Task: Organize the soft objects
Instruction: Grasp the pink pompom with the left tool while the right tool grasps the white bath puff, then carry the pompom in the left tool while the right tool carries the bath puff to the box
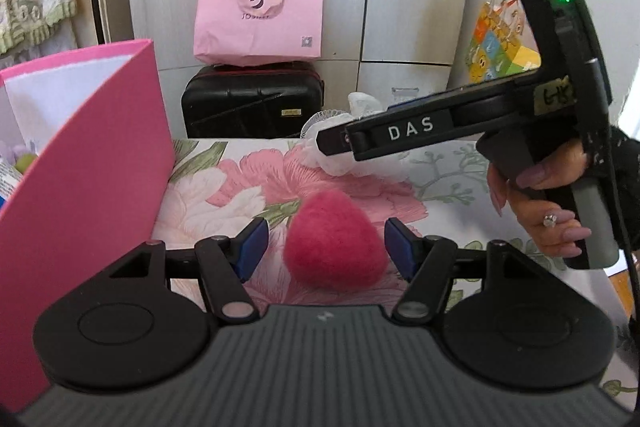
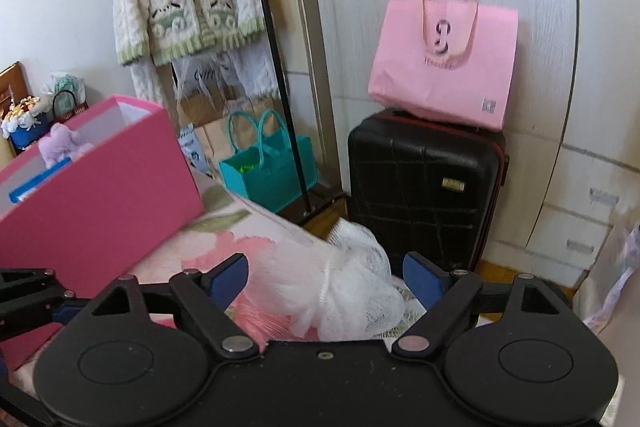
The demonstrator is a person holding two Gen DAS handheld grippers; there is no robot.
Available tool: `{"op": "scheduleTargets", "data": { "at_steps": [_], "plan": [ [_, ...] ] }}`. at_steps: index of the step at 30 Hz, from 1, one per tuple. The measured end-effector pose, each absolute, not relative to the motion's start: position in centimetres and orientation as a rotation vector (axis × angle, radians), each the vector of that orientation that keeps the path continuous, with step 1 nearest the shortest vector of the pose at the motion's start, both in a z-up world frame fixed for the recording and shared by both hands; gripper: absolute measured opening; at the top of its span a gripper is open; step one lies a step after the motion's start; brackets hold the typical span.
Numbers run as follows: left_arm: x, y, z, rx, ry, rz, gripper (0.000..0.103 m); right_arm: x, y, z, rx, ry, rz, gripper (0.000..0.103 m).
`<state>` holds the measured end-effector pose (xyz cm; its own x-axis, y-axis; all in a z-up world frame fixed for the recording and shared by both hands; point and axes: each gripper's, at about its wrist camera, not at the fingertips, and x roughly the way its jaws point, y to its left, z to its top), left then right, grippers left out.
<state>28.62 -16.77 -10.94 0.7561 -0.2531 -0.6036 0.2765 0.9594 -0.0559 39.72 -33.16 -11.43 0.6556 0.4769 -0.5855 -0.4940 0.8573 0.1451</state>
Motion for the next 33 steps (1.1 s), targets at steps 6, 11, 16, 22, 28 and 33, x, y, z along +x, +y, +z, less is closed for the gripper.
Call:
{"op": "scheduleTargets", "data": {
  "at_steps": [6,11,16,22,28,33],
  "plan": [
    [29.3,-17.0,-11.6,0.046,0.707,-0.301,0.059,40.2,-33.2,-13.0,0.020,0.694,0.574,0.079],
    [29.1,-17.5,-11.7,0.072,0.701,-0.327,0.047,39.1,-32.1,-13.3,-0.065,0.676,0.556,0.052],
    [28.6,-17.4,-11.4,0.075,0.685,-0.340,0.044,37.6,-31.8,-13.1,-0.090,0.654,0.540,0.046],
    [27.1,-16.7,-10.6,0.067,0.678,-0.364,0.044,35.4,-32.1,-12.7,-0.077,0.666,0.488,0.046],
    [25.3,-15.2,-10.4,0.039,0.686,-0.363,0.044,32.3,-32.9,-12.2,-0.048,0.679,0.421,0.046],
    [23.5,-14.3,-9.7,0.013,0.685,-0.392,0.044,29.0,-33.2,-11.8,-0.032,0.649,0.339,0.046]
  ]
}}
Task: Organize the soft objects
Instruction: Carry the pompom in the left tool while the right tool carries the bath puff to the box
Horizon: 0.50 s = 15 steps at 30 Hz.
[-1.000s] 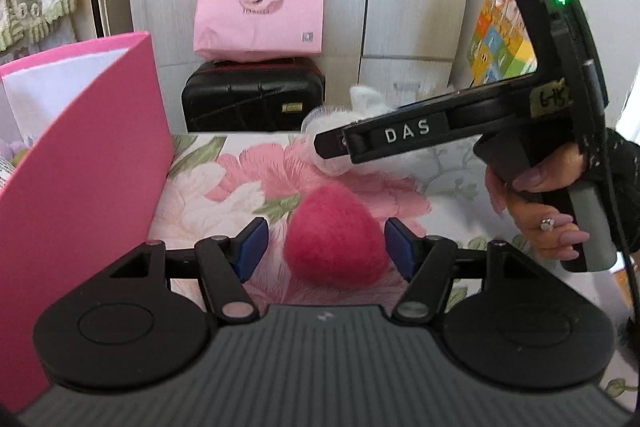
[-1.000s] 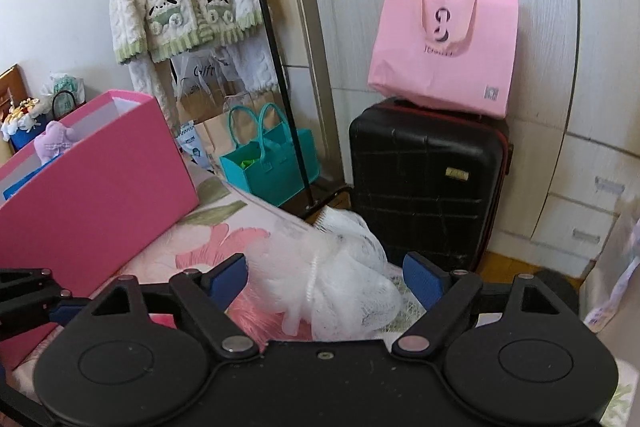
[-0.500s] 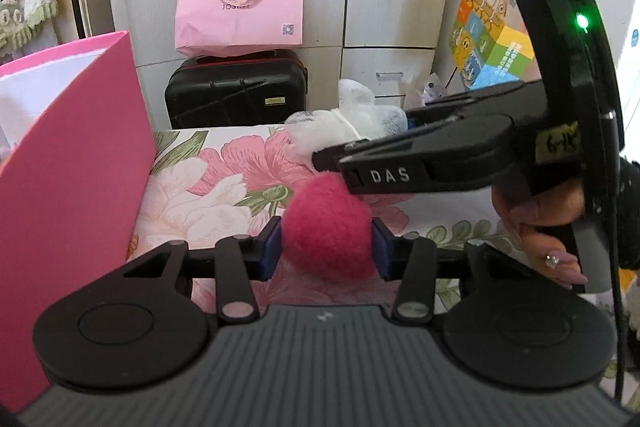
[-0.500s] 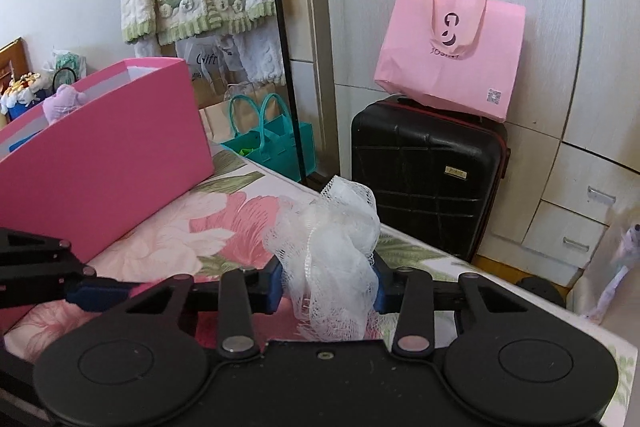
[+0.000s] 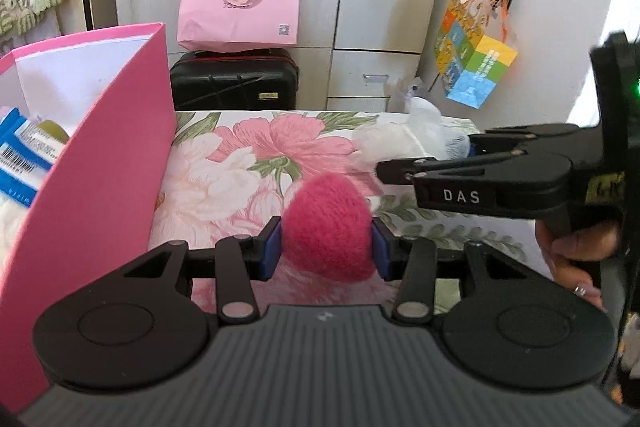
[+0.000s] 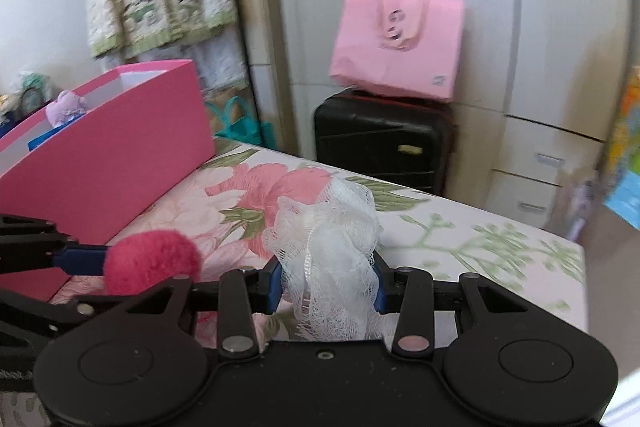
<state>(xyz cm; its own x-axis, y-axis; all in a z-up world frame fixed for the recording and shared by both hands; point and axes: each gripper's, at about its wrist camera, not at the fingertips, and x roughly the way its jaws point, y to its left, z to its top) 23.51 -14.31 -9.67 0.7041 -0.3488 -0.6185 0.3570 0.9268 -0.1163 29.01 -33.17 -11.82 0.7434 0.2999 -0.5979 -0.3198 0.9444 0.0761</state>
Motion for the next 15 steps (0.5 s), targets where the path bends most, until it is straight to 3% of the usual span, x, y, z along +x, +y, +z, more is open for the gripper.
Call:
{"op": "scheduleTargets", "data": {
  "at_steps": [15],
  "plan": [
    [17.8,-12.0,-7.6,-0.027,0.679,-0.480,0.044,19.0,-33.5,-12.1,0.116,0.616,0.152,0.048]
  ]
}}
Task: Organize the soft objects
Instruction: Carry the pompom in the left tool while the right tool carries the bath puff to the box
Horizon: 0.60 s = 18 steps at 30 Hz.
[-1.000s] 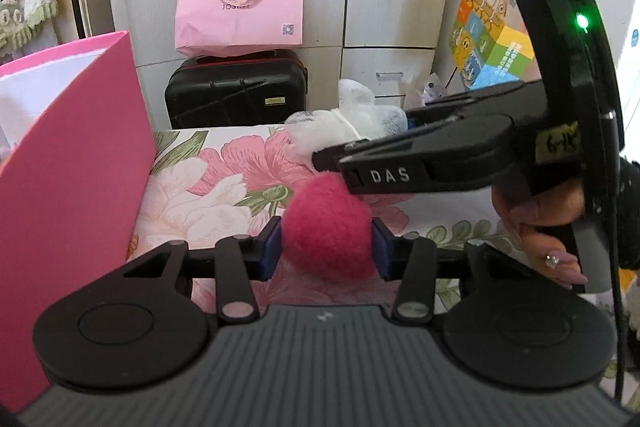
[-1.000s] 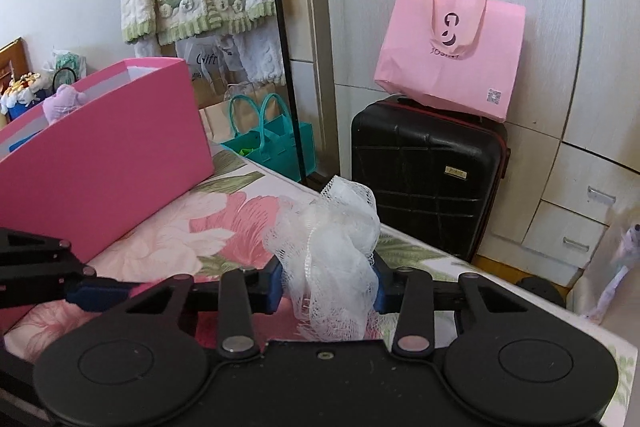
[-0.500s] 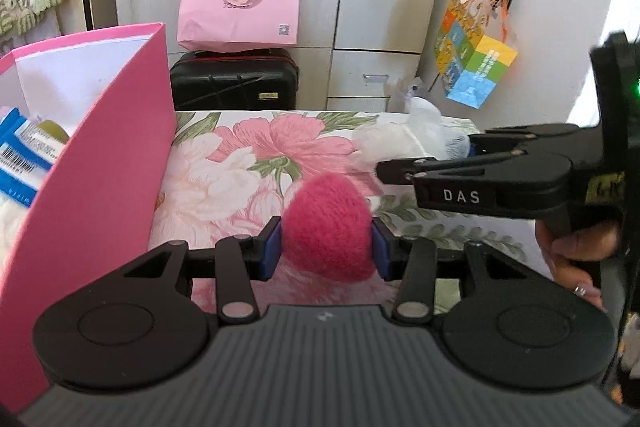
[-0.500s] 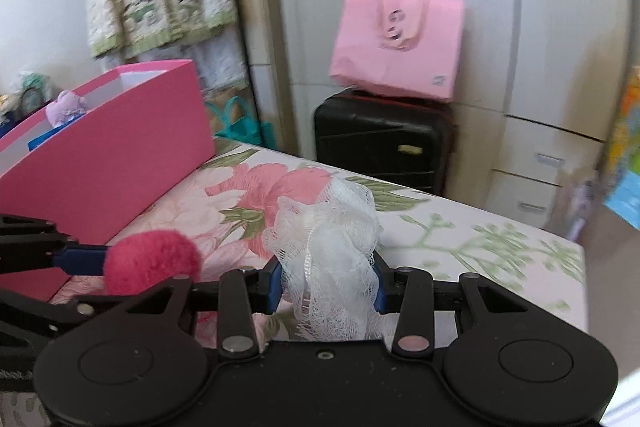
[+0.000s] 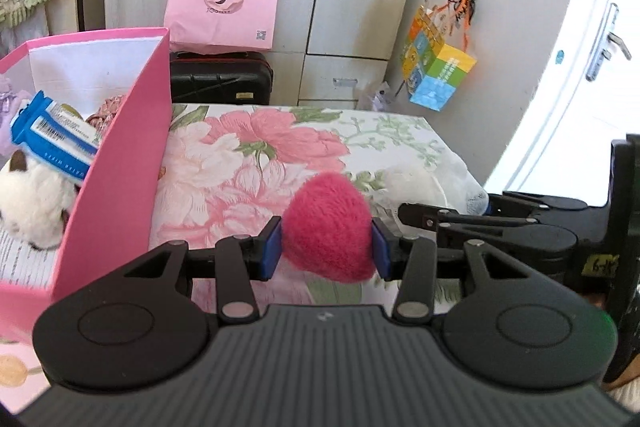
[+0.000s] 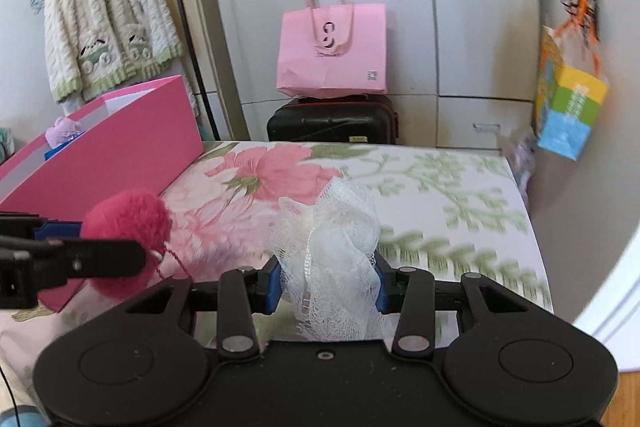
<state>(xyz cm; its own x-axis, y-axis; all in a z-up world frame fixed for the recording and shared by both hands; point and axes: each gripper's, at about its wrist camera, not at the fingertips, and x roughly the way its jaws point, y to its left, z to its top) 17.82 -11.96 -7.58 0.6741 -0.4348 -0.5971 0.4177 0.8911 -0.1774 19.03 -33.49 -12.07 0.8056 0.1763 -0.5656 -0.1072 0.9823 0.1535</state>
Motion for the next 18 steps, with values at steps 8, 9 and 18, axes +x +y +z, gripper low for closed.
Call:
{"op": "scheduleTargets", "data": {
  "at_steps": [8,9,18],
  "plan": [
    [13.9,-10.2,-7.0,-0.021,0.672,-0.525,0.044,13.8,-32.0,-12.3,0.146,0.612,0.122,0.048],
    [13.4,-9.8,-6.9,-0.023,0.675,-0.533,0.044,13.2,-31.7,-12.3,0.138,0.616,0.121,0.048],
    [10.3,-5.6,-5.9,-0.064,0.726,-0.615,0.044,8.7,-28.0,-11.4,0.105,0.615,0.179,0.048]
  ]
}}
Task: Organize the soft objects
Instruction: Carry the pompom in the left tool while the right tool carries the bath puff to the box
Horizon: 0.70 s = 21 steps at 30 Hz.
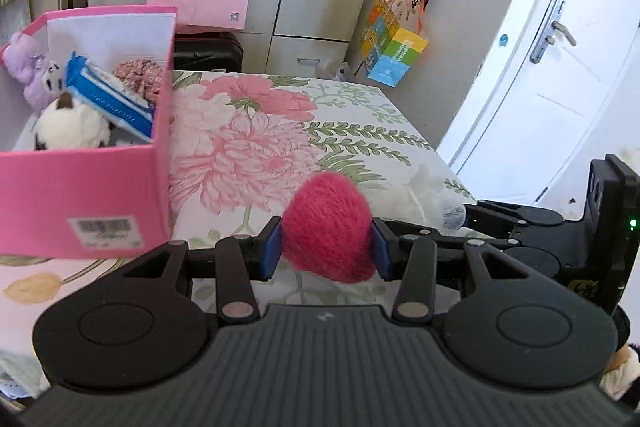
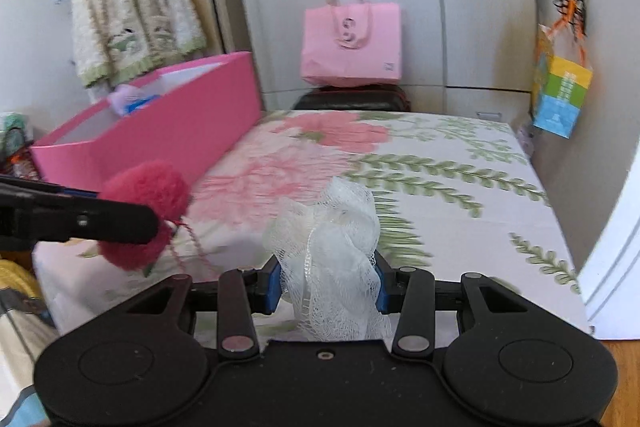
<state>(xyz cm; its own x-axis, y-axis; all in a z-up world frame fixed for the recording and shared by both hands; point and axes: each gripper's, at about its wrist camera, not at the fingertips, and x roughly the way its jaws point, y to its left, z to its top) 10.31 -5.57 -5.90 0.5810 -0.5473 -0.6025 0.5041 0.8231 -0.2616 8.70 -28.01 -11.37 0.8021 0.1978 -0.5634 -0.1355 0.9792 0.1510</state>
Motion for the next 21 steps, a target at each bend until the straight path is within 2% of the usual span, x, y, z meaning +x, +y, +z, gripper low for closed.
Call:
{"op": "scheduleTargets", "data": {
  "at_steps": [6,11,21],
  "plan": [
    [9.5,-2.0,-4.5,-0.091,0.741,-0.637,0.044,6.9,-24.6,-9.3,0.040,0.589,0.240,0.048],
    [9.1,1.0,-2.9,-0.066,0.742,-0.622,0.044,7.6,-22.6,-7.8,0.034,0.679,0.297,0.048],
    [9.6,7.7,1.0,-0.061,0.589,-0.538,0.044,8.8,-18.2,-3.6,0.021,0.635,0.432,0.048]
  ]
}}
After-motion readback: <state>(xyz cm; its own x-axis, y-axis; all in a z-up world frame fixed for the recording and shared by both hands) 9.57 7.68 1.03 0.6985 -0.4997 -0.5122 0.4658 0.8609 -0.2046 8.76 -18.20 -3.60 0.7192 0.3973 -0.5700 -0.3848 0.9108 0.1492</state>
